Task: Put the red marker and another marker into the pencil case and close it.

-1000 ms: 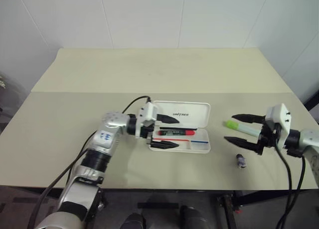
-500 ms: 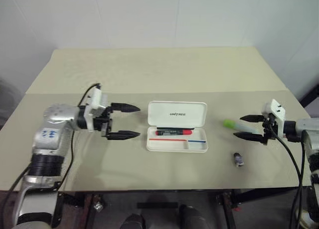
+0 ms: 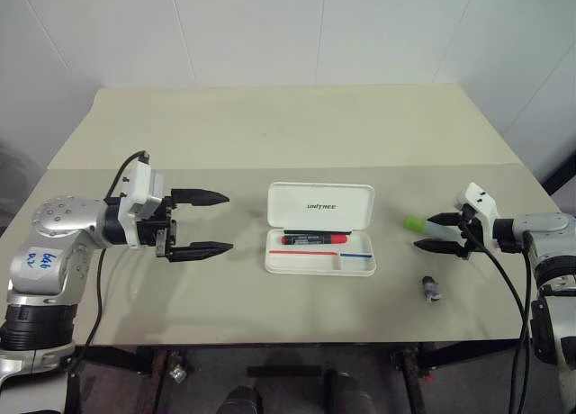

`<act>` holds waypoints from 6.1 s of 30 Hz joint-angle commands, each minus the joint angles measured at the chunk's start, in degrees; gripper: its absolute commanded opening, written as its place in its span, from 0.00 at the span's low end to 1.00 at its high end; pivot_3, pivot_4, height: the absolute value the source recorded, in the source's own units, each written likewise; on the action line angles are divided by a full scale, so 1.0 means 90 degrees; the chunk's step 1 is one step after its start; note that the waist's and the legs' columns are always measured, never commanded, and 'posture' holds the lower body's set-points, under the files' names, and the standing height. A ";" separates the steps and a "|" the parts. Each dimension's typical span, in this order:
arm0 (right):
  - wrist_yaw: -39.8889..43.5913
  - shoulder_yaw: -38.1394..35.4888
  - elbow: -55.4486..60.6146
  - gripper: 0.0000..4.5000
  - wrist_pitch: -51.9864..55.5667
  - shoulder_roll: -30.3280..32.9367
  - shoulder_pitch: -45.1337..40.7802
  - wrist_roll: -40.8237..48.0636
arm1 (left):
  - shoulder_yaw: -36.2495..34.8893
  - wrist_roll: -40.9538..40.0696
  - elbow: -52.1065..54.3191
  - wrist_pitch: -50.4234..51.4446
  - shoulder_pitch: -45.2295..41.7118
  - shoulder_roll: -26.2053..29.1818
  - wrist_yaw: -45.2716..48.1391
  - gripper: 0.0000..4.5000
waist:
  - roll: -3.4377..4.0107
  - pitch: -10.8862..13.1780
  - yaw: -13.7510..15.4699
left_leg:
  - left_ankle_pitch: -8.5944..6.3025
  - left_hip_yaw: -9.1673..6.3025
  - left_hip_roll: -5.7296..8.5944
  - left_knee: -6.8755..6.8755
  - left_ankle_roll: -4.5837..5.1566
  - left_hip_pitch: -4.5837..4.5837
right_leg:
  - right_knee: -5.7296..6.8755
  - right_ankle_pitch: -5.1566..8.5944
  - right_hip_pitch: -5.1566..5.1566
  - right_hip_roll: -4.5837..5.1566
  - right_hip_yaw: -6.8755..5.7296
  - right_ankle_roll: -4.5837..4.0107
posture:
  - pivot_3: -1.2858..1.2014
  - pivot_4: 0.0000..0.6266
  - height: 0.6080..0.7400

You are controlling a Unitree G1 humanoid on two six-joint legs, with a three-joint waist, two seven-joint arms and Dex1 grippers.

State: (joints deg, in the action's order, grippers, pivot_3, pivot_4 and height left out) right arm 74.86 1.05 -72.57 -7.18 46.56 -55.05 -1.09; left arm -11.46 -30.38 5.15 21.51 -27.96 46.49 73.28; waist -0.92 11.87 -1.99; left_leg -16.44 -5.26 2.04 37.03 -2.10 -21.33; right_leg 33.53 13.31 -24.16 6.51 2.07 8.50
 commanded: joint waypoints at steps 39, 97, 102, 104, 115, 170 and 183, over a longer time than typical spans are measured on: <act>0.1023 -0.0592 0.6117 0.24 0.2946 0.0465 0.2110 0.1969 | 0.0602 0.0066 -0.1273 -0.0852 -0.0172 -0.0321 0.0465 1.00 | 0.0008 0.0004 -0.0035 | -0.0004 -0.0005 -0.0002 0.0005 0.0006 0.0022 | 0.0005 0.0000 0.0023 -0.0003 0.0002 0.0002 | 0.52 0.24 1.00; -0.0275 0.2626 0.7201 0.32 0.3531 -0.2051 0.0732 0.0546 | 0.0260 0.0160 -0.0985 -0.1028 0.0742 -0.0319 -0.0081 1.00 | 0.0001 0.0000 0.0035 | -0.0002 -0.0009 -0.0006 0.0001 -0.0001 -0.0030 | 0.0034 0.0005 -0.0042 -0.0005 -0.0003 -0.0008 | 0.52 0.24 1.00; -0.0211 0.2569 0.7307 0.71 0.3587 -0.2059 0.0667 0.0581 | 0.0271 0.0201 -0.1065 -0.1046 0.0640 -0.0343 -0.0061 1.00 | 0.0001 0.0000 0.0035 | -0.0002 -0.0009 -0.0006 0.0001 -0.0001 -0.0030 | 0.0034 0.0005 -0.0042 -0.0005 -0.0003 -0.0008 | 0.52 0.24 1.00; -0.0230 0.2519 0.7325 0.87 0.3616 -0.2118 0.0594 0.0620 | 0.0291 0.0216 -0.1107 -0.1062 0.0591 -0.0354 -0.0052 1.00 | 0.0001 0.0000 0.0034 | -0.0002 -0.0009 -0.0006 0.0000 -0.0001 -0.0030 | 0.0034 0.0005 -0.0043 -0.0005 -0.0003 -0.0008 | 0.52 0.24 1.00; -0.0118 0.1841 0.8475 0.99 0.4160 -0.1961 0.0847 0.1556 | 0.0486 0.0224 -0.1170 -0.1082 0.0474 -0.0575 0.0014 1.00 | 0.0000 0.0000 0.0043 | -0.0002 -0.0010 -0.0006 -0.0005 -0.0002 -0.0031 | 0.0035 0.0005 -0.0043 -0.0004 -0.0003 -0.0008 | 0.52 0.24 1.00; -0.6716 -0.3108 1.2292 0.99 0.5982 -0.3351 0.7851 0.3171 | 0.1682 0.0611 -0.2672 -0.1583 -0.1300 -0.2033 0.1013 1.00 | -0.0006 -0.0008 0.0198 | -0.0008 -0.0013 -0.0007 0.0000 0.0009 0.0009 | -0.0008 0.0006 0.0015 -0.0007 -0.0003 -0.0012 | 0.52 0.24 1.00; -0.6688 -0.2562 1.2007 0.30 0.5555 -0.3291 0.7799 0.2996 | 0.1643 0.0657 -0.2700 -0.1626 -0.1400 -0.1972 0.0976 1.00 | -0.0006 -0.0008 0.0196 | -0.0008 -0.0015 -0.0007 0.0000 0.0009 0.0015 | -0.0014 0.0007 0.0023 -0.0007 -0.0005 -0.0012 | 0.52 0.24 1.00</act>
State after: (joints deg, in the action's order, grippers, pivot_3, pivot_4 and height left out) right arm 14.25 -22.65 35.56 43.65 16.45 14.76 25.72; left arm 4.52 -24.57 -19.09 7.47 -39.39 28.15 82.01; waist -0.98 11.80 -0.23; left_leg -16.52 -5.40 1.98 37.02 -2.02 -21.20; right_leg 33.41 13.37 -23.95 6.44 2.03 8.40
